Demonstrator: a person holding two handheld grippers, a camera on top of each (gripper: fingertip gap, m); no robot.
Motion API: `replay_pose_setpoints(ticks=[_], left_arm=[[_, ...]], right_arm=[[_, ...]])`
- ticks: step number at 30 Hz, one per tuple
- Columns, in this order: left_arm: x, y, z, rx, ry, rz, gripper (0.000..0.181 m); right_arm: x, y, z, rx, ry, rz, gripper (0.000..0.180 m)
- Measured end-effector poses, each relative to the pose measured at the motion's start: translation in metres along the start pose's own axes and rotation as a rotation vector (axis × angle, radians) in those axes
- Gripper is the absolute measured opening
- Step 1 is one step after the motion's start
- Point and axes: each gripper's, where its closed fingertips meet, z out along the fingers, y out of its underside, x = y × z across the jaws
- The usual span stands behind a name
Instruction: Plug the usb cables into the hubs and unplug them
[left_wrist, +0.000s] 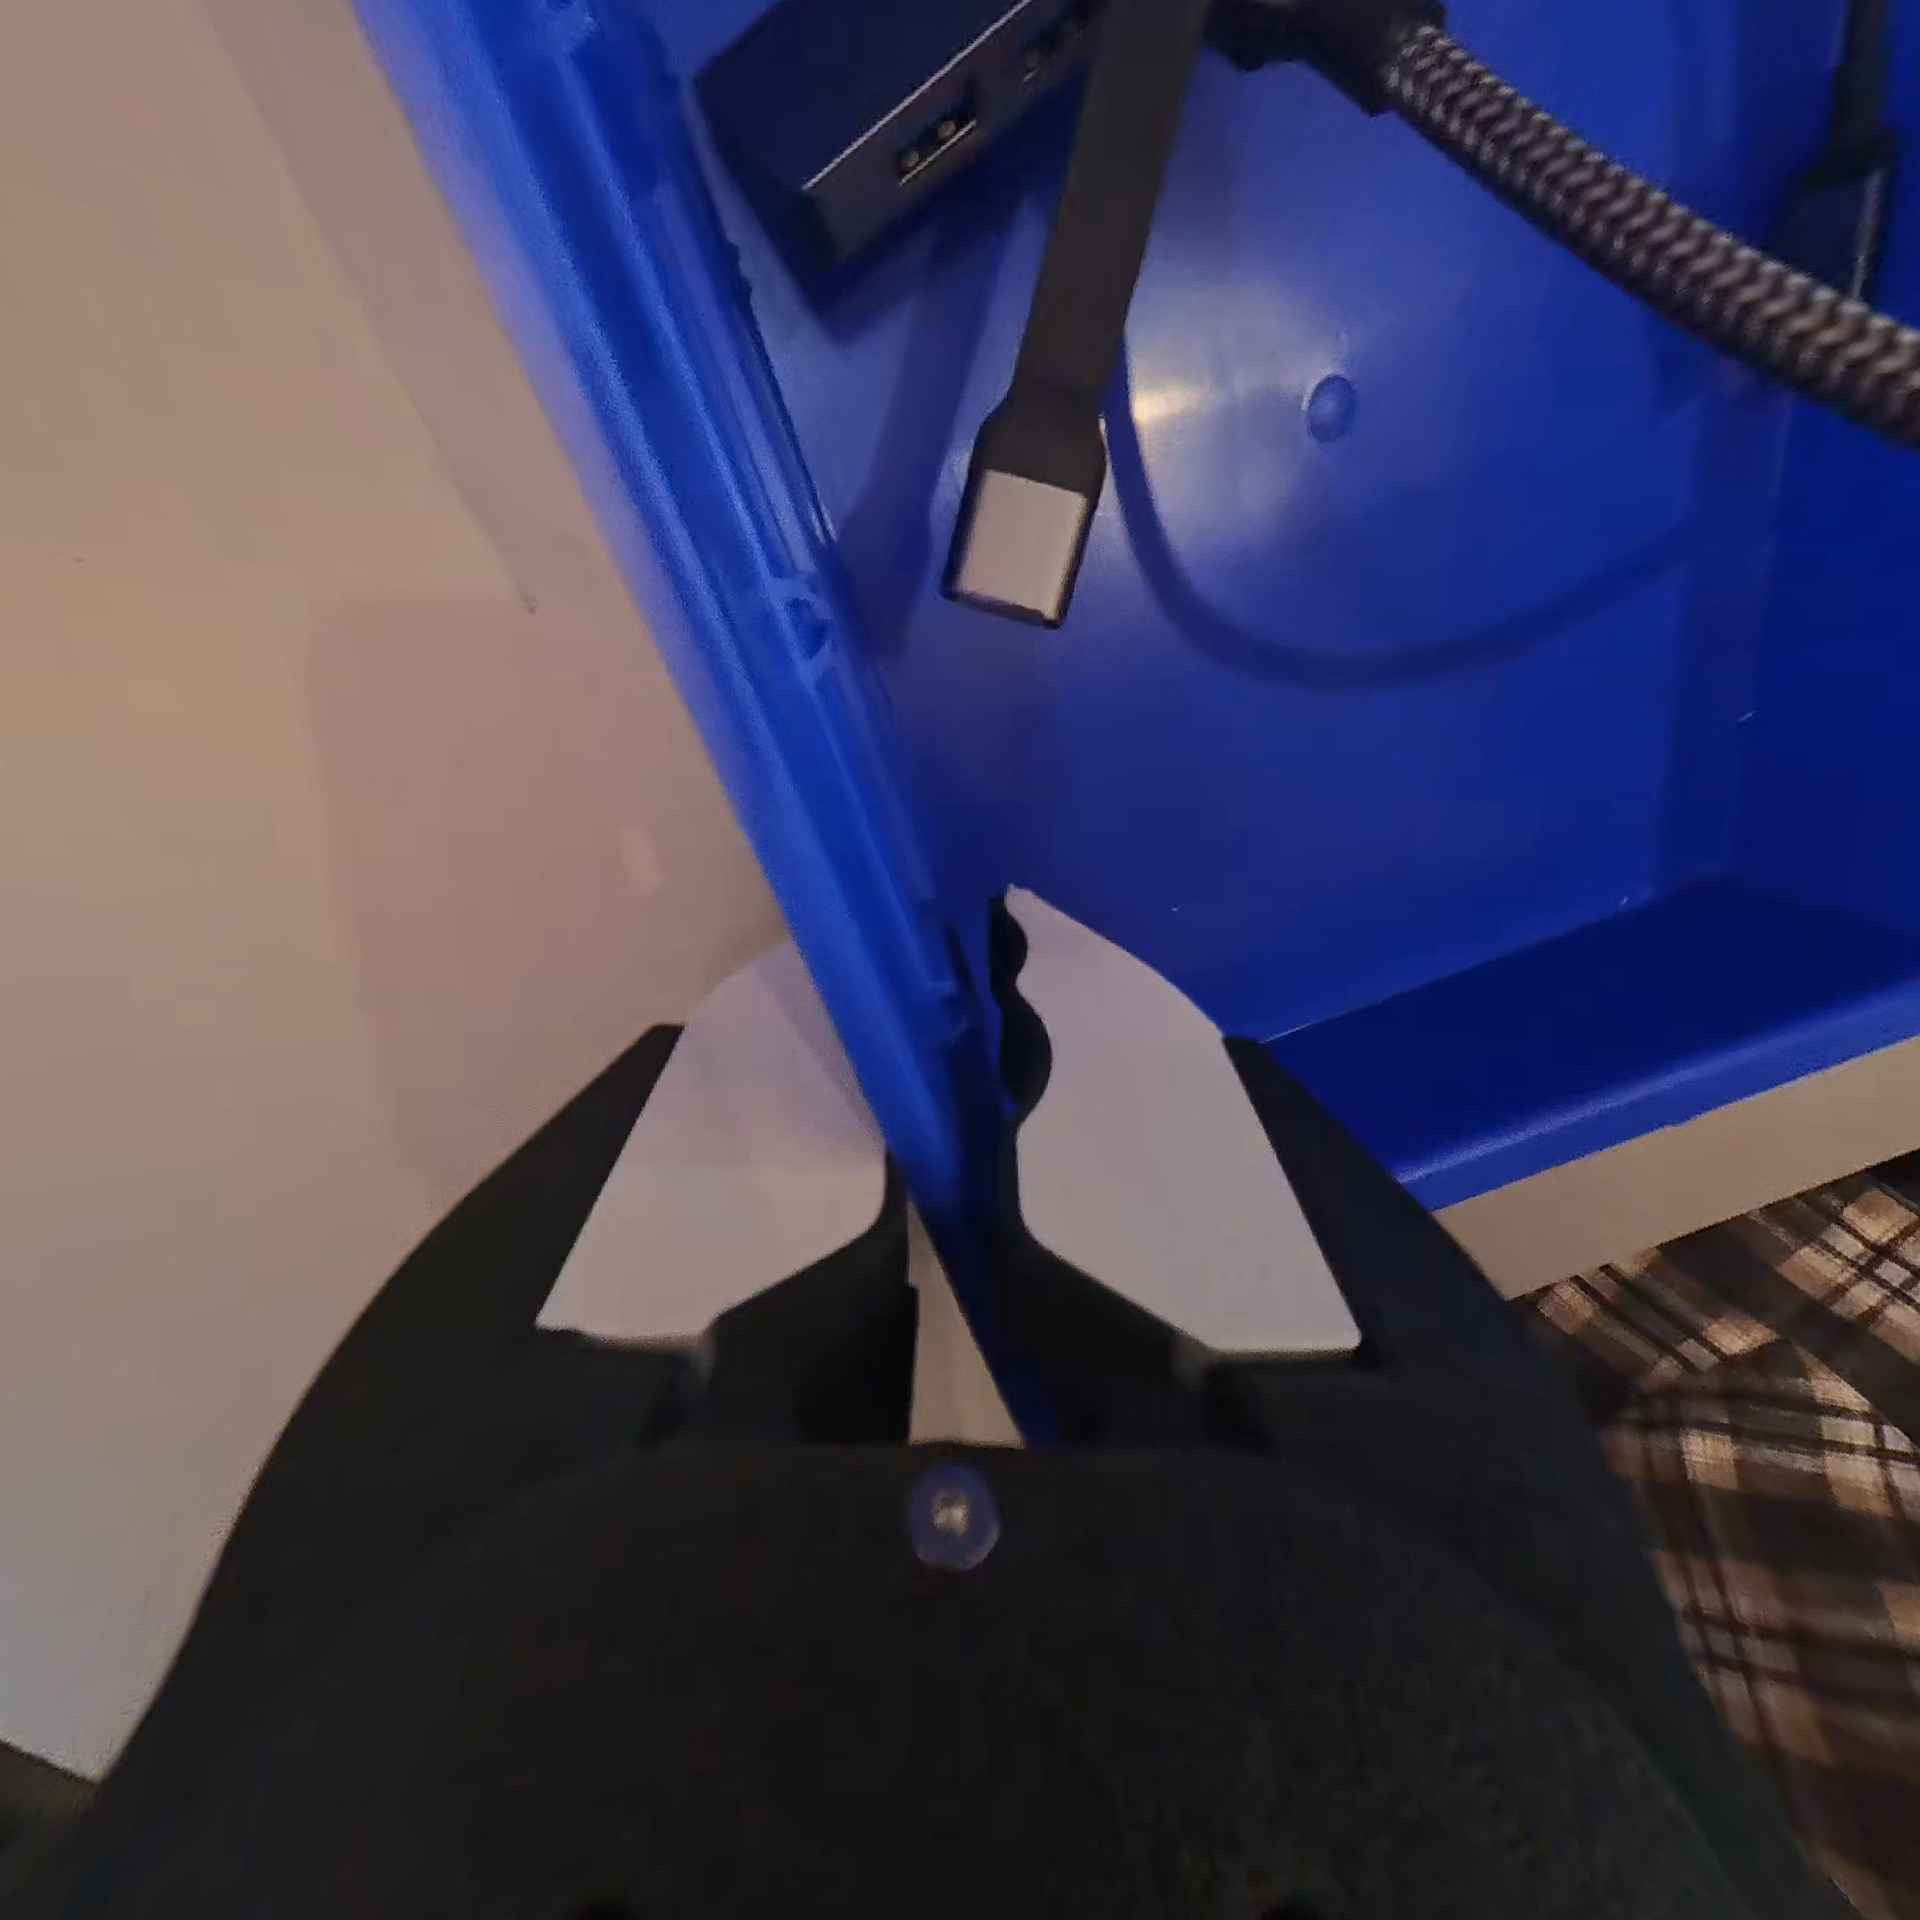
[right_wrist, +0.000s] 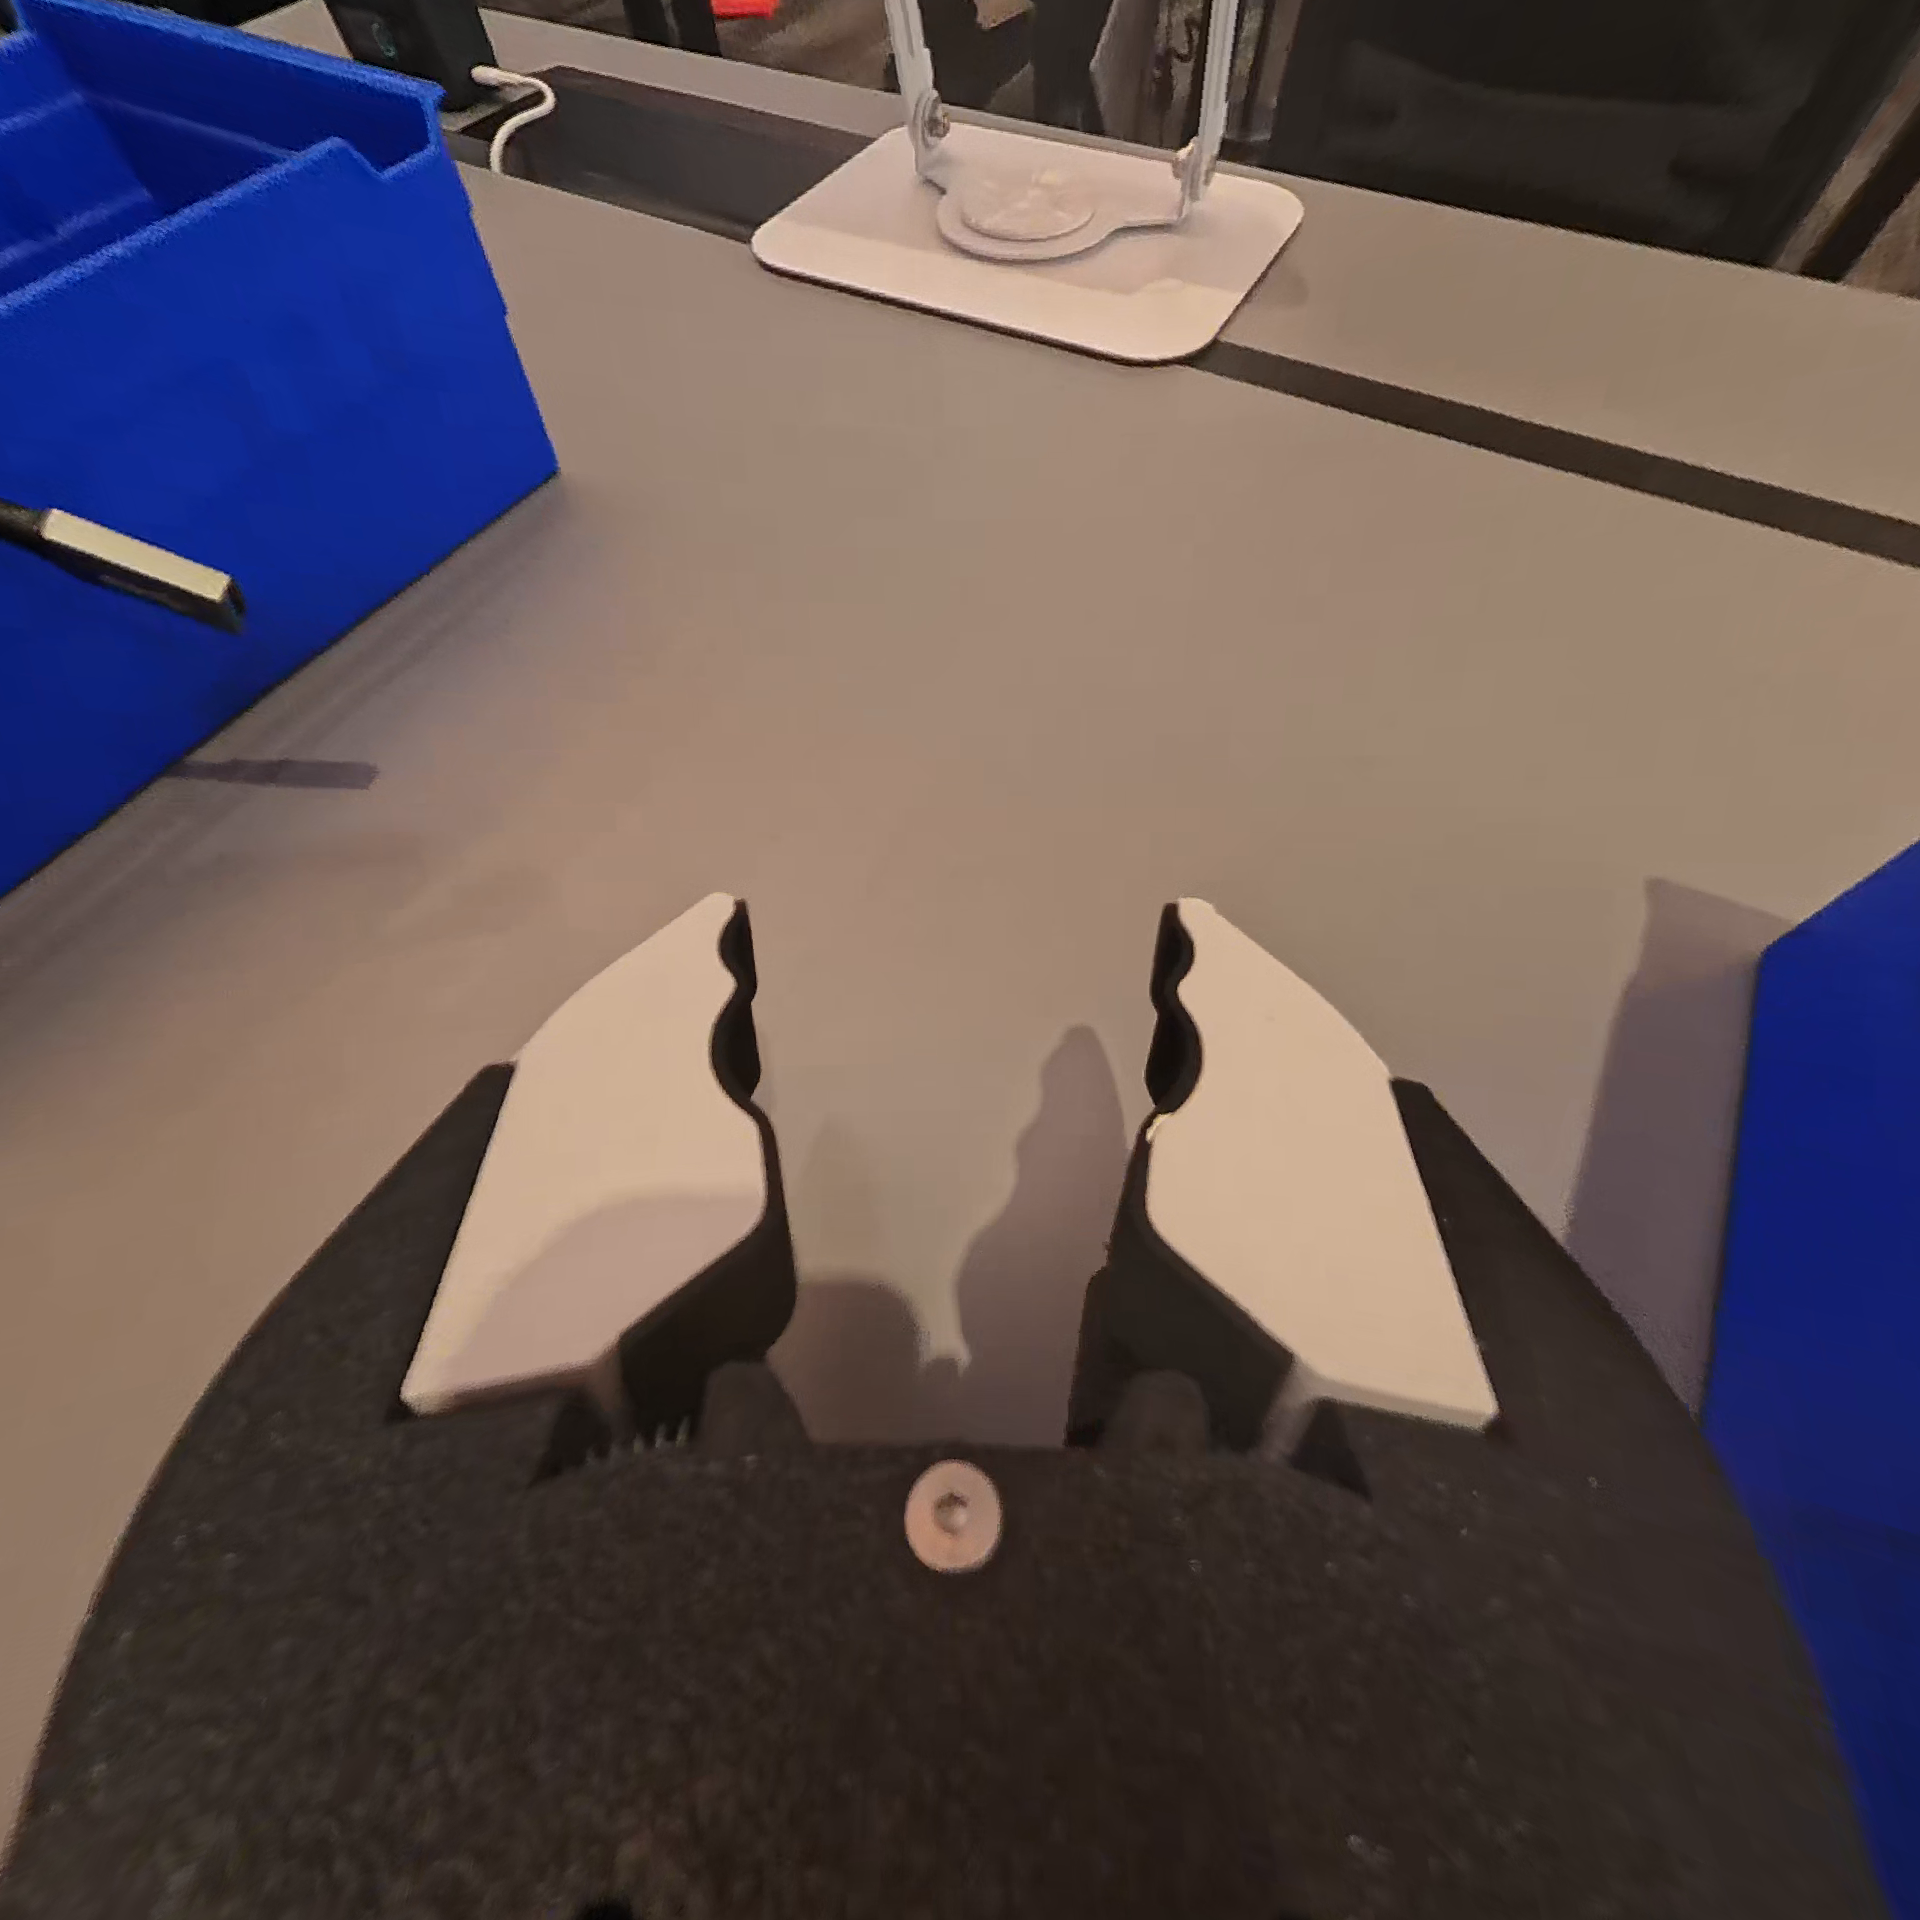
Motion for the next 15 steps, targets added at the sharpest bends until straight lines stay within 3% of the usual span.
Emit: replay_pose_setpoints(ticks=[5, 15], left_arm=[[-0.026, 0.003, -0.005, -0.008, 0.003, -0.131, 0.004], [-0.095, 0.044, -0.021, 0.020, -0.023, -0.247, 0.004]], right_arm=[[0.002, -0.002, -0.004, 0.009, 0.001, 0.008, 0.069], [0.005, -0.005, -0.007, 0.033, 0.003, 0.019, 0.064]])
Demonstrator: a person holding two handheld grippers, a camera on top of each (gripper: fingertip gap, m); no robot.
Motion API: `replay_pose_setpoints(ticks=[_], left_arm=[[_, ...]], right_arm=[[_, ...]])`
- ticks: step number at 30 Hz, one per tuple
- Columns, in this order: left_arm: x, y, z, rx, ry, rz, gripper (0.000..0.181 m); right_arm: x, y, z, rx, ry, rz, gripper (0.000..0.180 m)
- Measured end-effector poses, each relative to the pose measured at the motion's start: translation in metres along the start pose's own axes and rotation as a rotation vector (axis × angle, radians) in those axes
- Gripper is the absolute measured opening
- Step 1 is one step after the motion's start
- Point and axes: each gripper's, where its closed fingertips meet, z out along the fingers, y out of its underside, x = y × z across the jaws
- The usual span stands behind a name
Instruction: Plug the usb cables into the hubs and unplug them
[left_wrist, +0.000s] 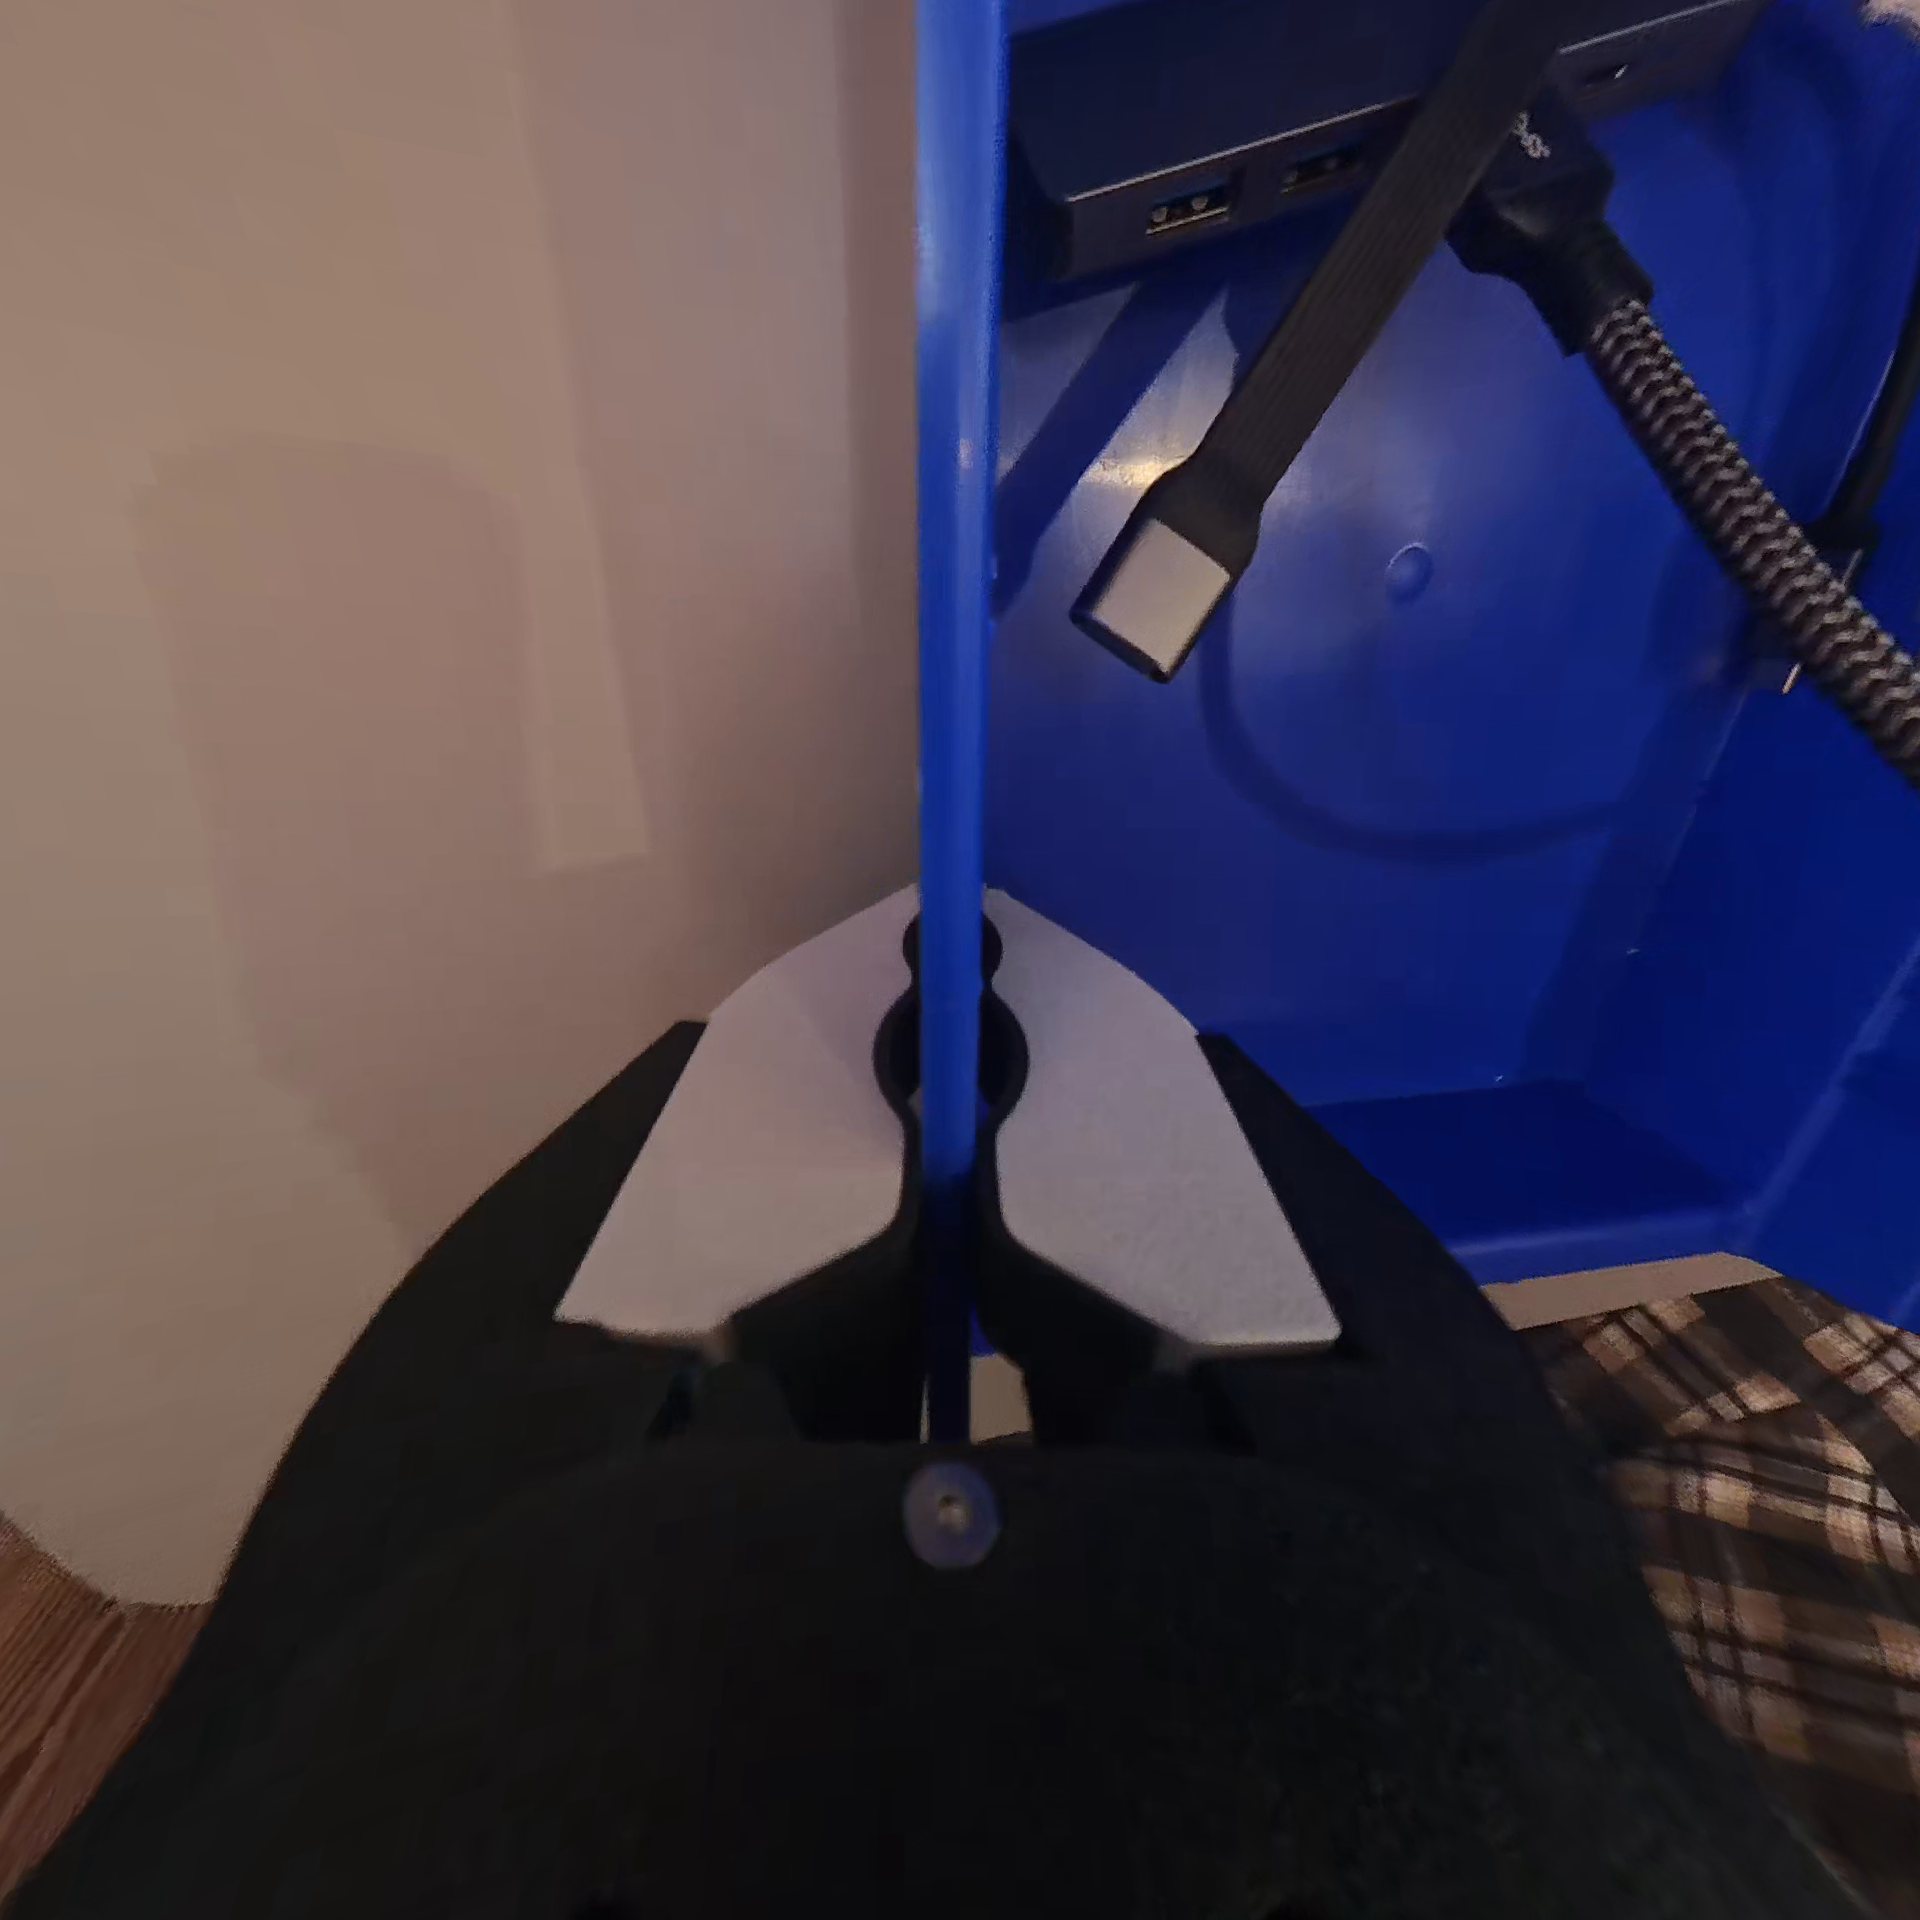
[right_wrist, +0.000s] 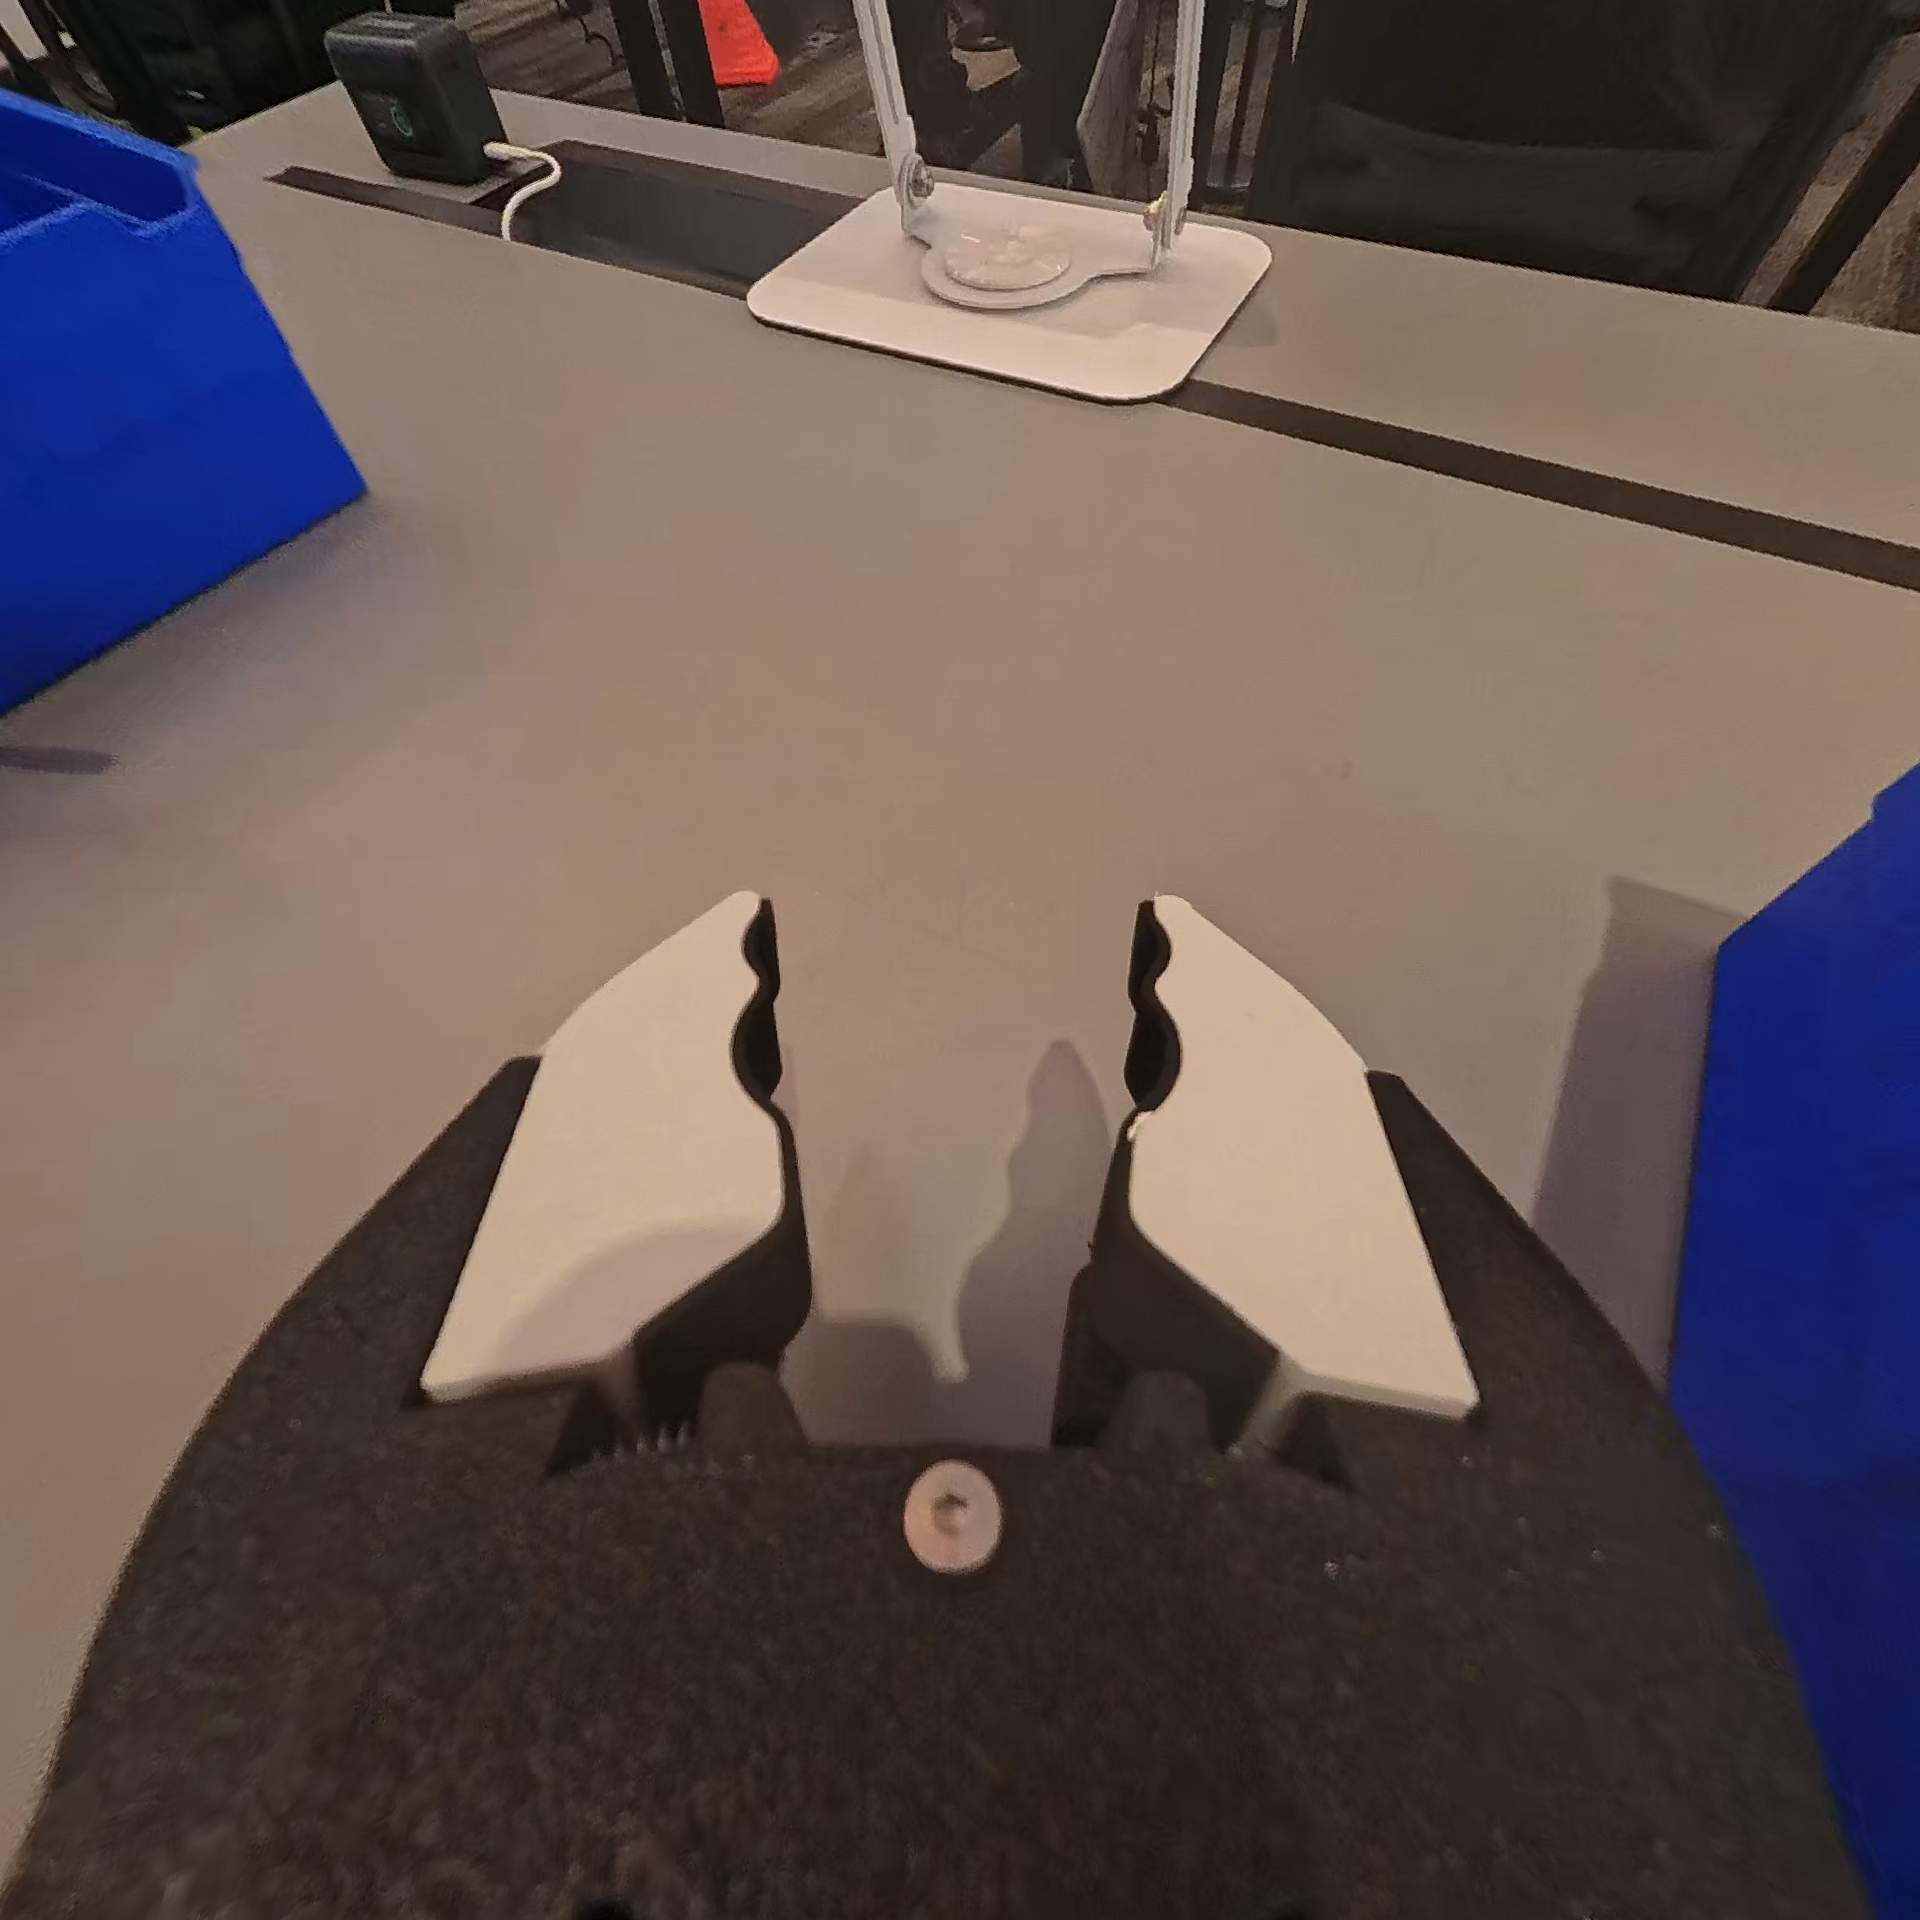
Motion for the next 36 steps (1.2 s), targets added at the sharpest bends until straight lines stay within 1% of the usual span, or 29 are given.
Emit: replay_pose_setpoints(ticks=[10, 20, 27, 36], left_arm=[[-0.086, 0.018, -0.017, 0.027, -0.018, -0.124, 0.004], [-0.154, 0.039, -0.031, 0.037, -0.028, -0.151, 0.003], [-0.180, 0.041, -0.036, 0.039, -0.024, -0.112, 0.003], [-0.188, 0.038, -0.037, 0.036, -0.016, -0.100, 0.003]], right_arm=[[0.001, 0.009, 0.007, -0.037, 0.009, 0.003, 0.062], [0.004, 0.015, 0.012, -0.057, 0.012, 0.021, 0.059], [0.005, 0.016, 0.014, -0.055, 0.022, 0.033, 0.058], [0.004, 0.020, 0.018, -0.071, 0.018, 0.040, 0.057]])
